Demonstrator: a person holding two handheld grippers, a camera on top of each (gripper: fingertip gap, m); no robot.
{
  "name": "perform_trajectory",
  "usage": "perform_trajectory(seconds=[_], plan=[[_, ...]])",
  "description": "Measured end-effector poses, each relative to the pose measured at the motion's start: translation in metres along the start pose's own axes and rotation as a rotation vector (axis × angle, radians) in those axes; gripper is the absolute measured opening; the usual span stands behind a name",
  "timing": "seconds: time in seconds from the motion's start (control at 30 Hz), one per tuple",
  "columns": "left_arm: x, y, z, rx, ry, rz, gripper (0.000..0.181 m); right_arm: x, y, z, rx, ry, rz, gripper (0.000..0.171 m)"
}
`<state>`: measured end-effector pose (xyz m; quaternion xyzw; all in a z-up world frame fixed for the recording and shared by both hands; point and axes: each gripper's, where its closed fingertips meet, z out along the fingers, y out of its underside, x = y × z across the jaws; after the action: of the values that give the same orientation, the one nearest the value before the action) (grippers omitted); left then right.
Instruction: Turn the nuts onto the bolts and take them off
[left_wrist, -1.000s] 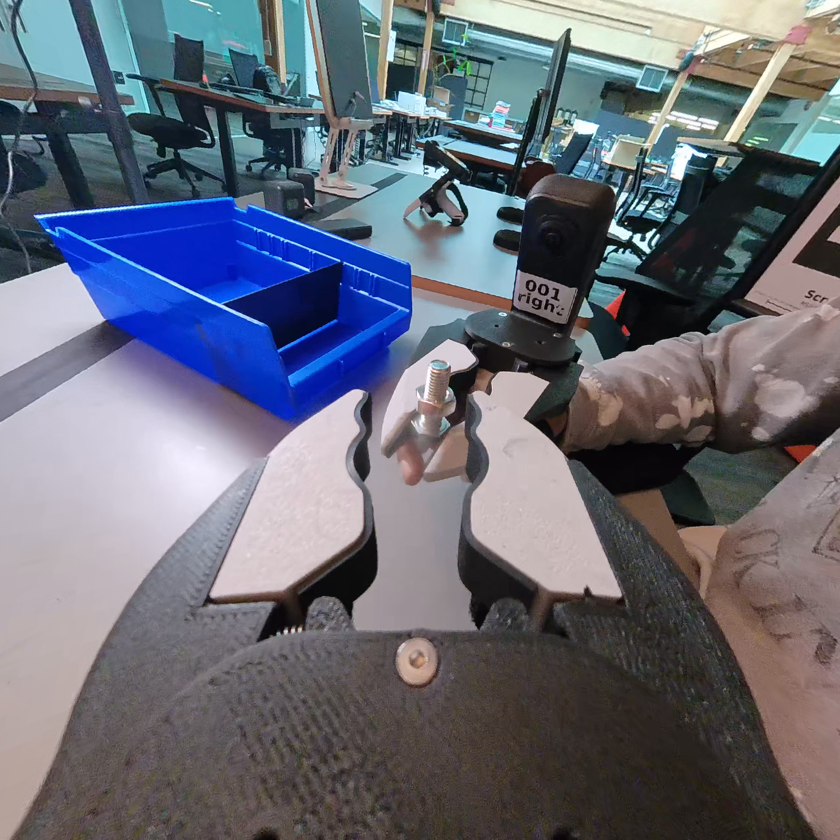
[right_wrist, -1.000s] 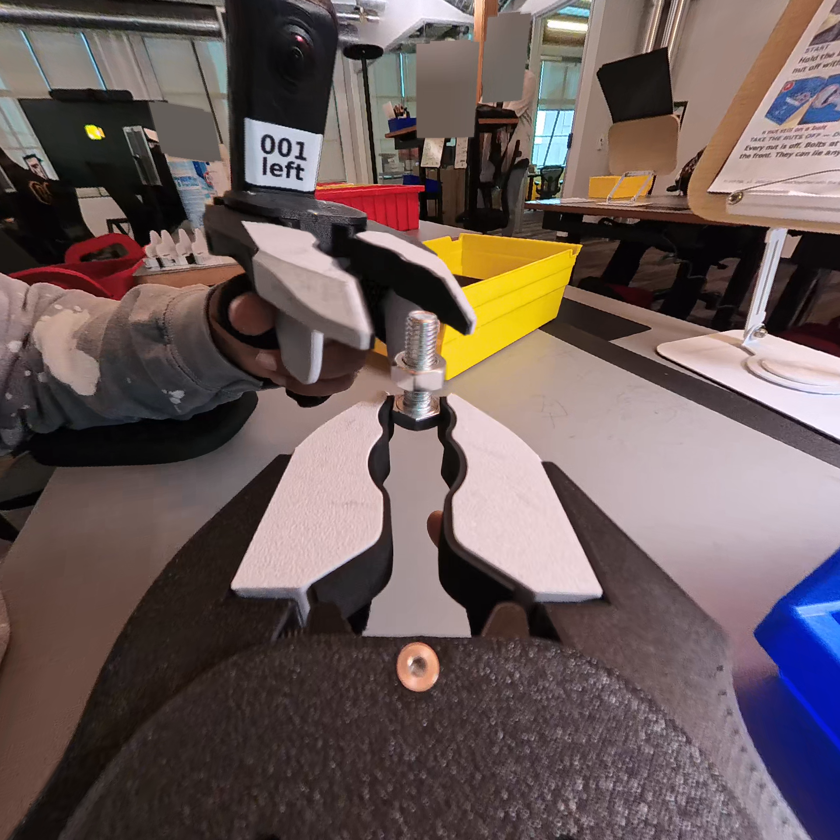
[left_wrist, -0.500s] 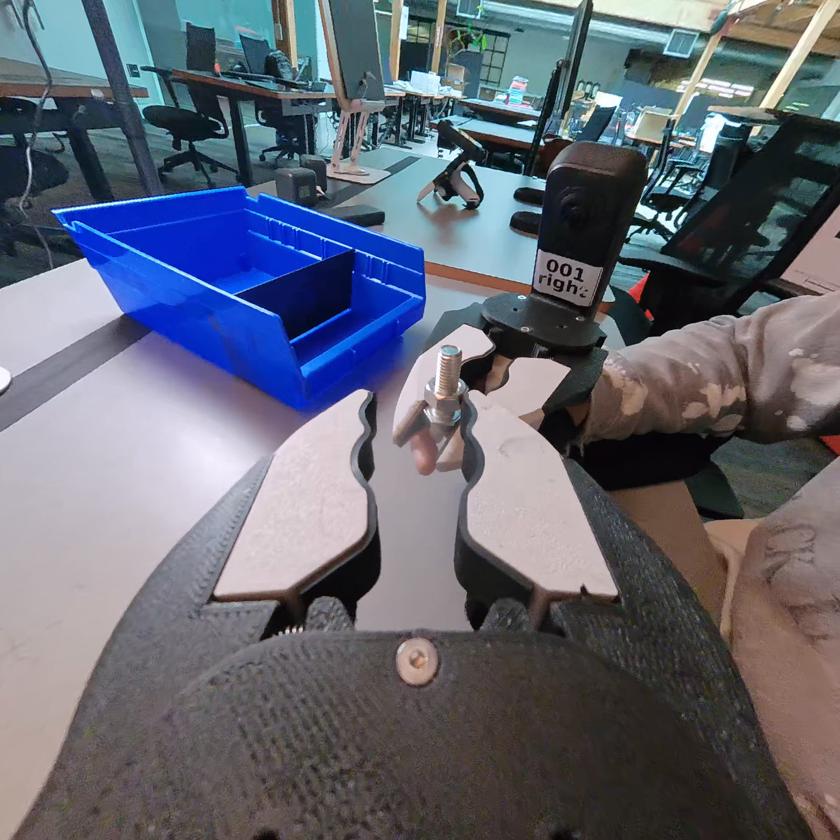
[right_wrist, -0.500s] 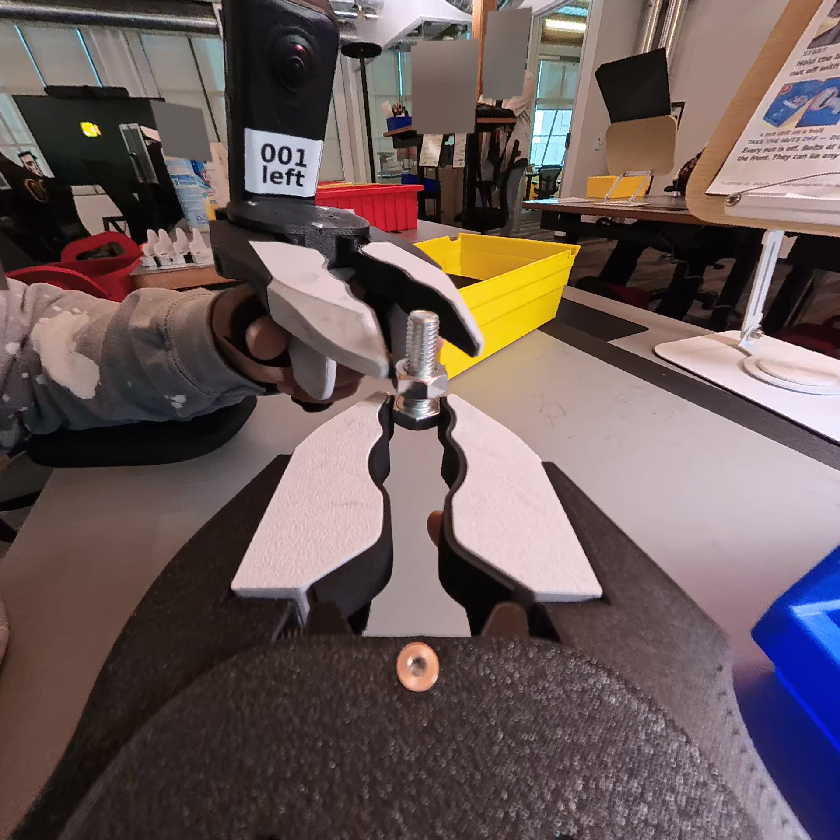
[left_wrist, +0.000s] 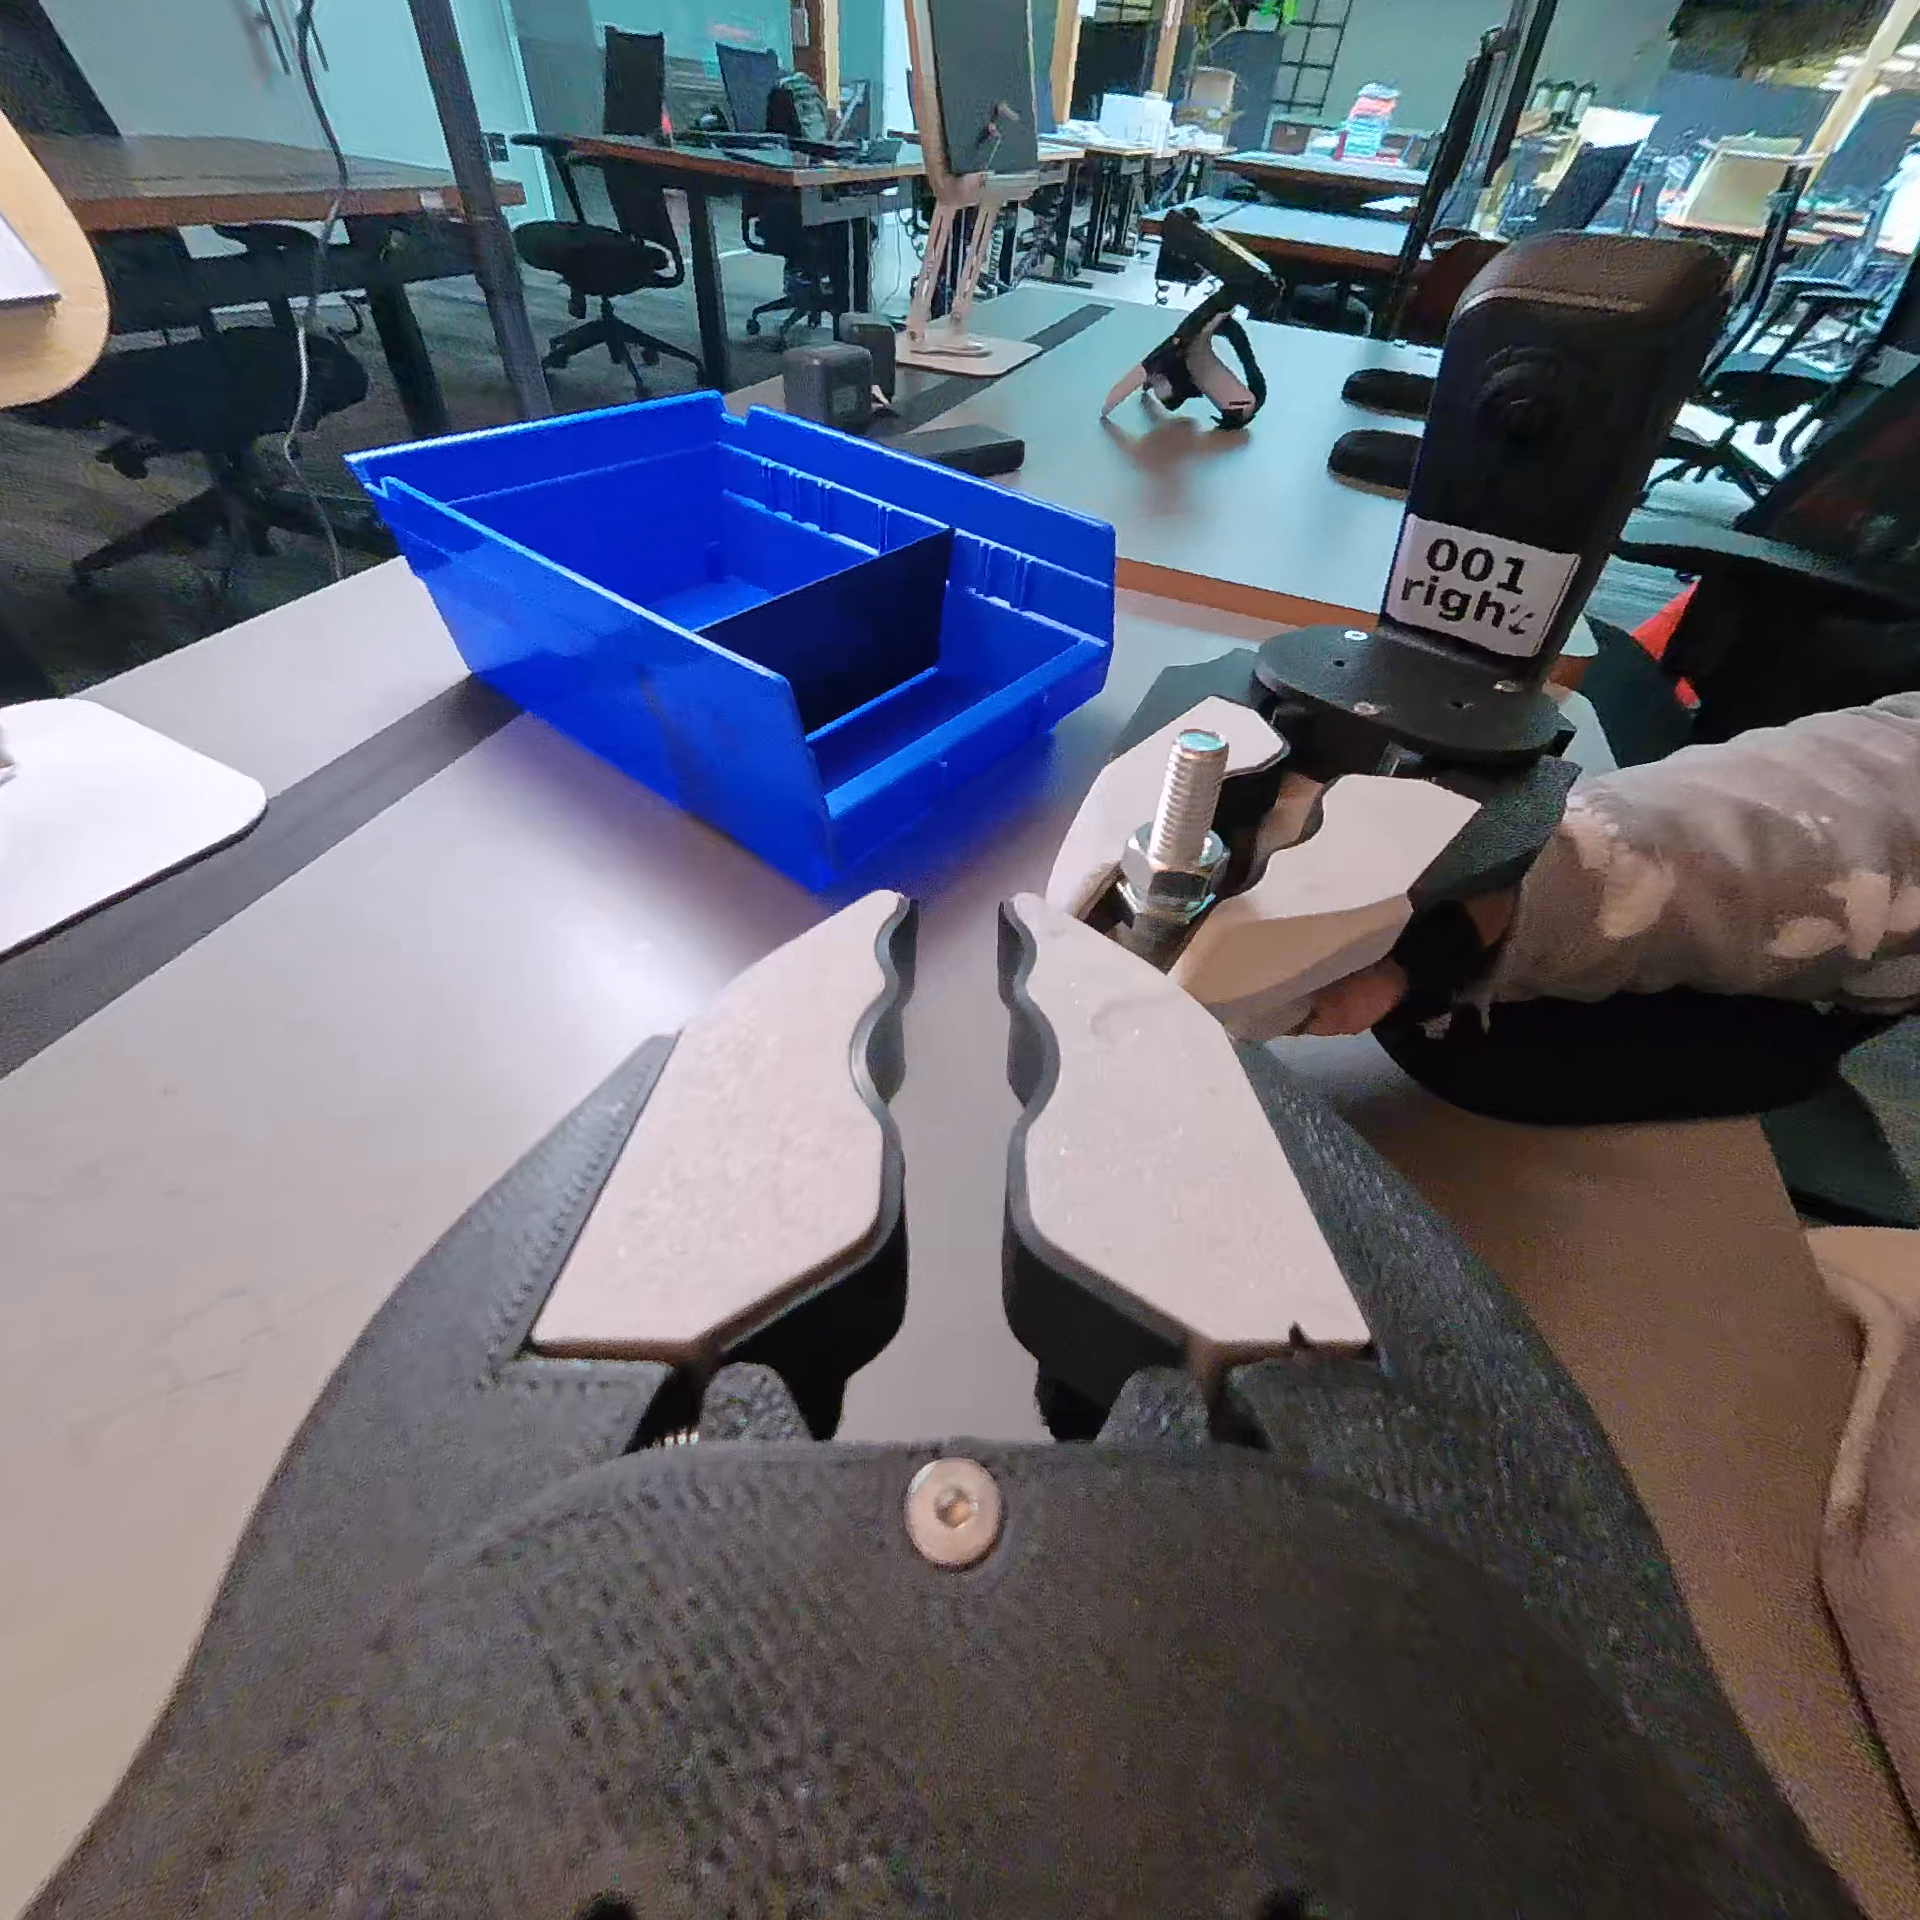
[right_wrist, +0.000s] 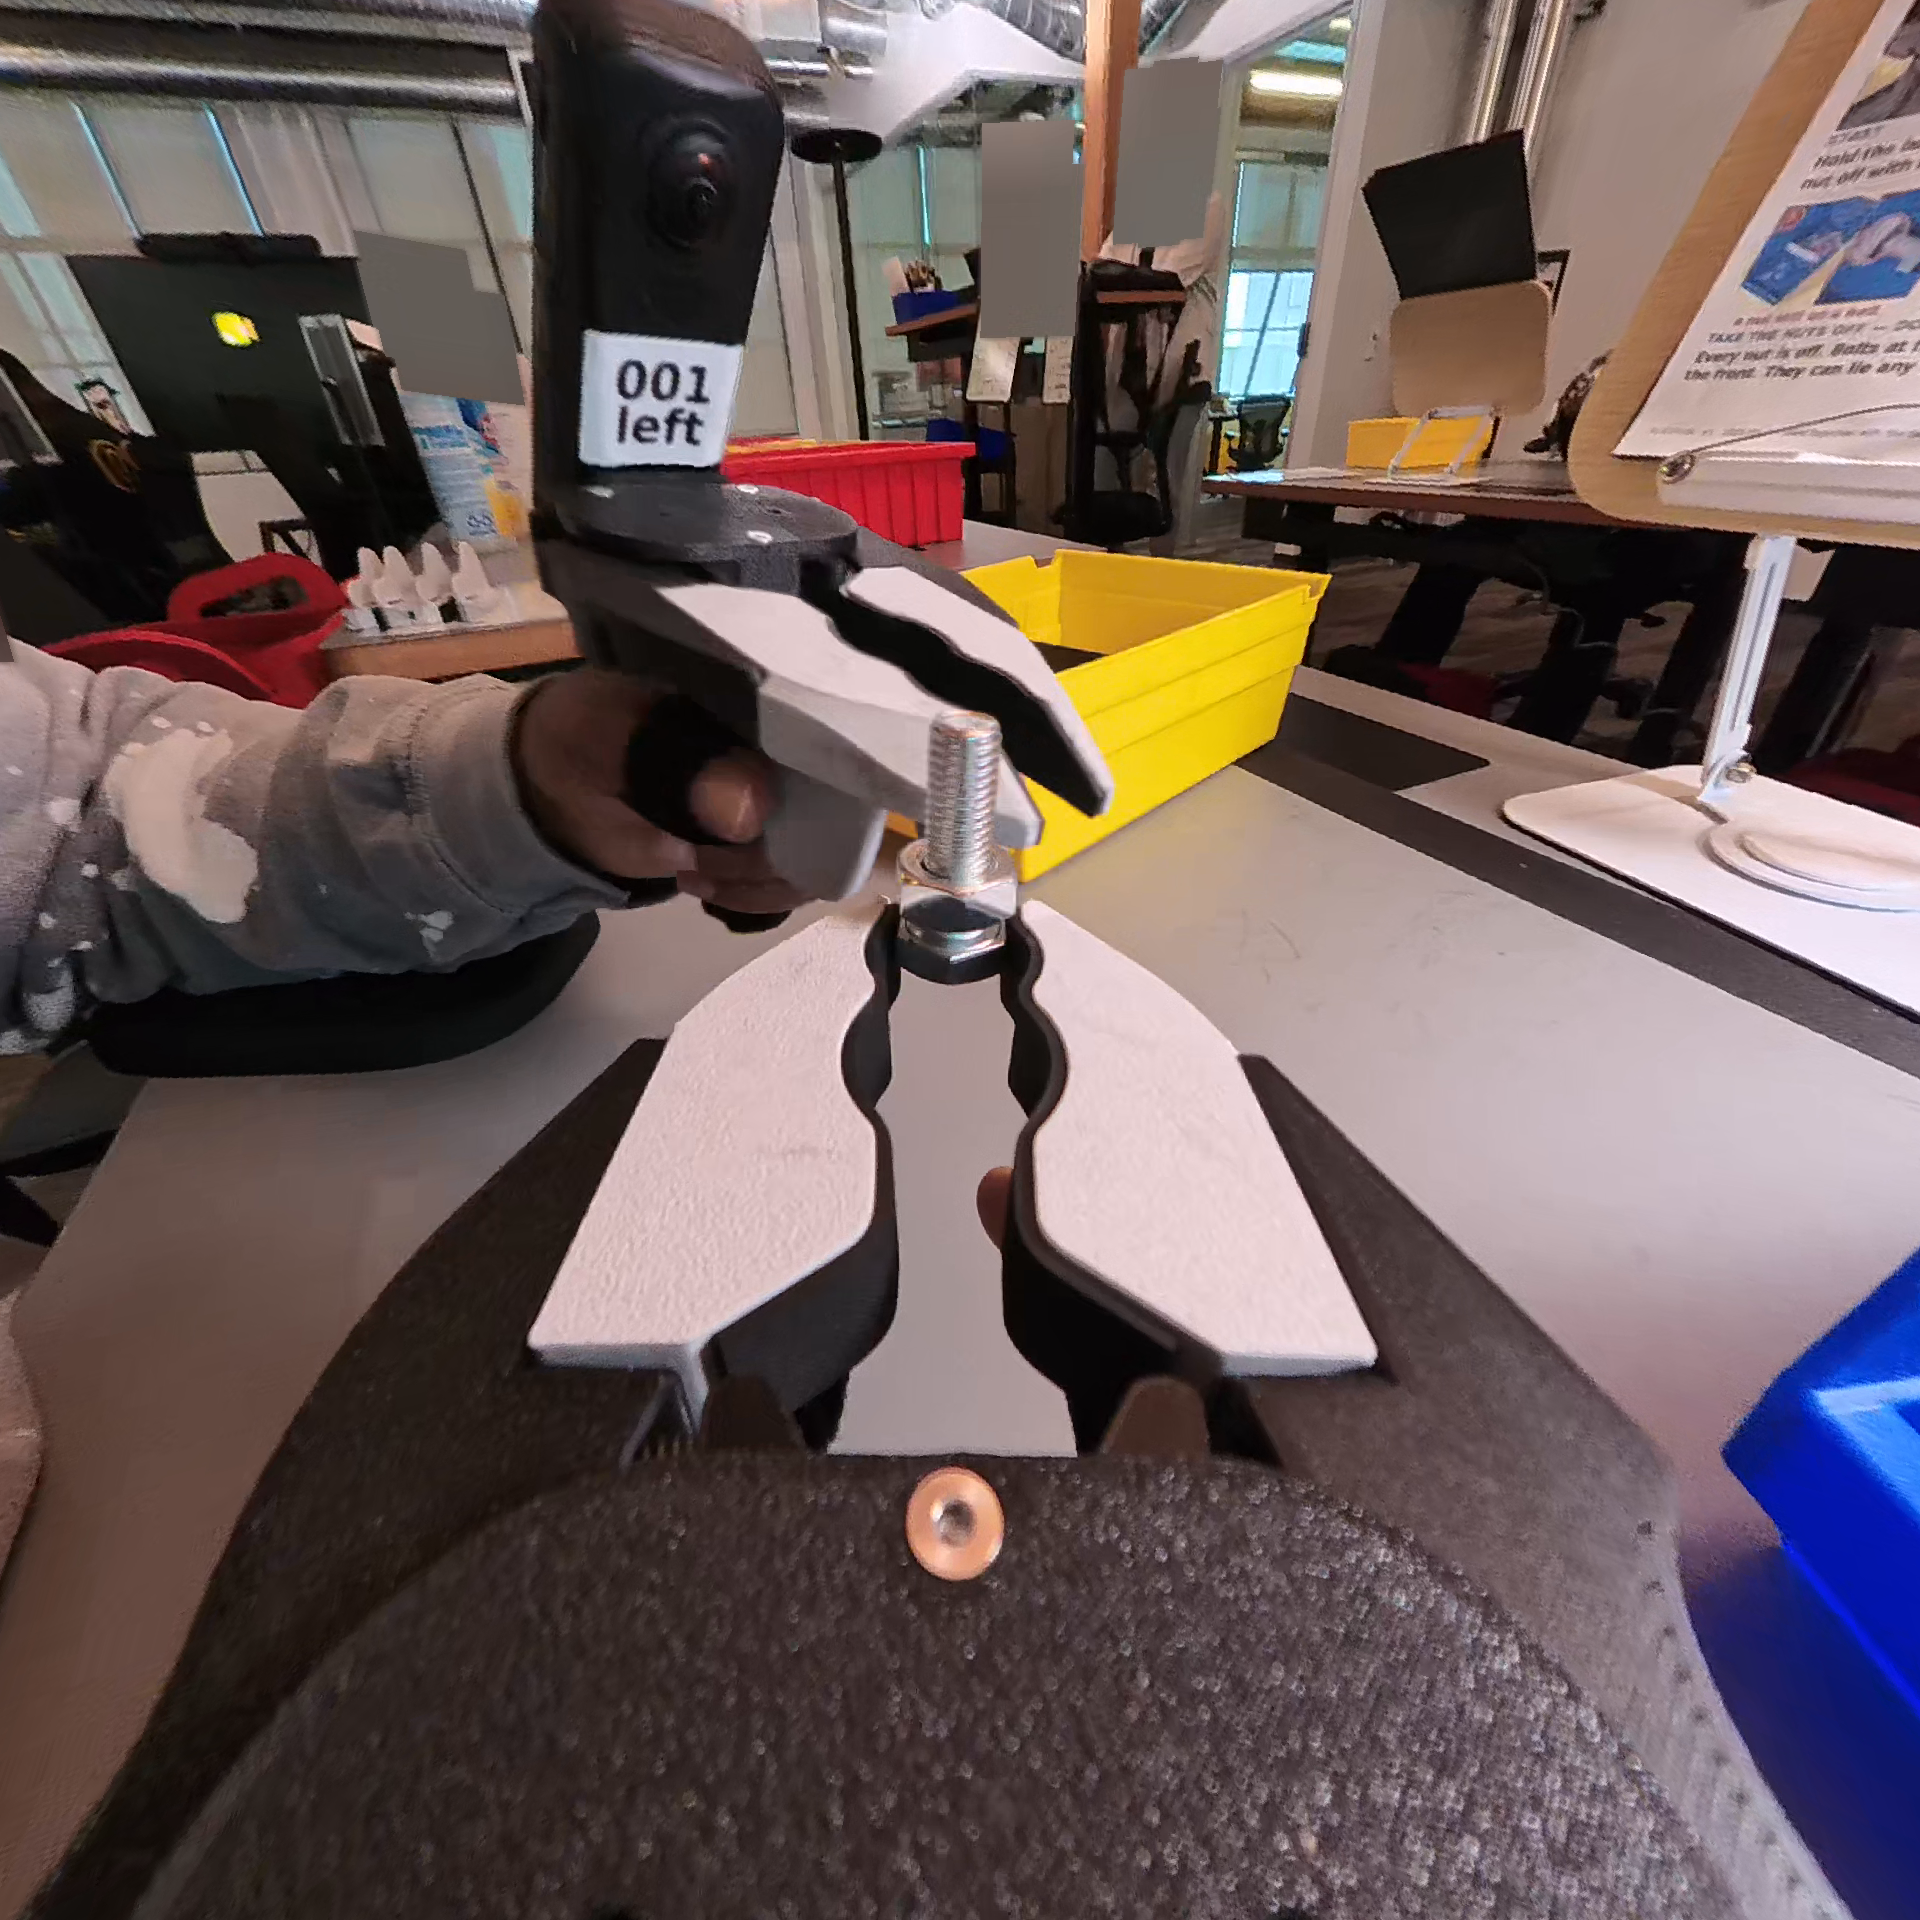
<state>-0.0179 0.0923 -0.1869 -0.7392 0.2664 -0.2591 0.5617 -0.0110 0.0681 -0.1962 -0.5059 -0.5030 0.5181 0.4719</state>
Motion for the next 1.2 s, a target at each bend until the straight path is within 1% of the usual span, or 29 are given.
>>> perform_trajectory(seconds=[0.07,0.17,0.27,0.37,0.47,0.57,0.7,0.77,0.83,0.9,0.97,1.03,1.1,1.2], plan=[[-0.001,-0.003,-0.003,0.025,0.022,-0.049,0.018,0.001,0.0,0.0,-0.008,0.009,-0.012,0.018],[-0.005,-0.006,-0.007,0.039,0.005,-0.034,0.018,0.005,0.004,0.0,-0.03,0.024,0.008,0.018],[-0.01,-0.012,-0.014,0.073,-0.025,-0.028,0.011,0.015,0.005,-0.002,-0.057,0.064,0.016,0.018],[-0.018,-0.02,-0.027,0.126,-0.067,-0.031,0.0,0.039,0.004,-0.011,-0.102,0.145,0.023,0.018],[-0.026,-0.019,-0.04,0.139,-0.116,-0.041,0.0,0.079,-0.007,-0.033,-0.143,0.282,0.007,0.018],[-0.027,-0.008,-0.05,0.126,-0.133,-0.062,0.0,0.131,-0.026,-0.061,-0.217,0.437,0.017,0.018],[-0.028,0.008,-0.058,0.095,-0.153,-0.074,0.0,0.23,-0.038,-0.095,-0.447,0.662,0.005,0.018],[-0.029,0.008,-0.062,0.101,-0.17,-0.066,0.0,0.285,-0.021,-0.109,-0.658,0.758,0.025,0.019],[-0.033,0.007,-0.067,0.105,-0.201,-0.037,0.0,0.33,0.008,-0.119,-0.831,0.81,0.122,0.019],[-0.041,0.008,-0.073,0.103,-0.261,0.014,0.0,0.36,0.038,-0.125,-0.949,0.84,0.238,0.019],[-0.055,0.013,-0.082,0.092,-0.337,0.056,0.0,0.381,0.063,-0.135,-1.059,0.889,0.286,0.019],[-0.067,0.017,-0.09,0.085,-0.399,0.078,0.0,0.394,0.083,-0.141,-1.117,0.924,0.346,0.018],[-0.076,0.018,-0.096,0.091,-0.424,0.064,0.0,0.401,0.097,-0.144,-1.135,0.944,0.406,0.018],[-0.085,0.018,-0.102,0.102,-0.448,0.048,0.0,0.406,0.106,-0.145,-1.145,0.955,0.436,0.019]])
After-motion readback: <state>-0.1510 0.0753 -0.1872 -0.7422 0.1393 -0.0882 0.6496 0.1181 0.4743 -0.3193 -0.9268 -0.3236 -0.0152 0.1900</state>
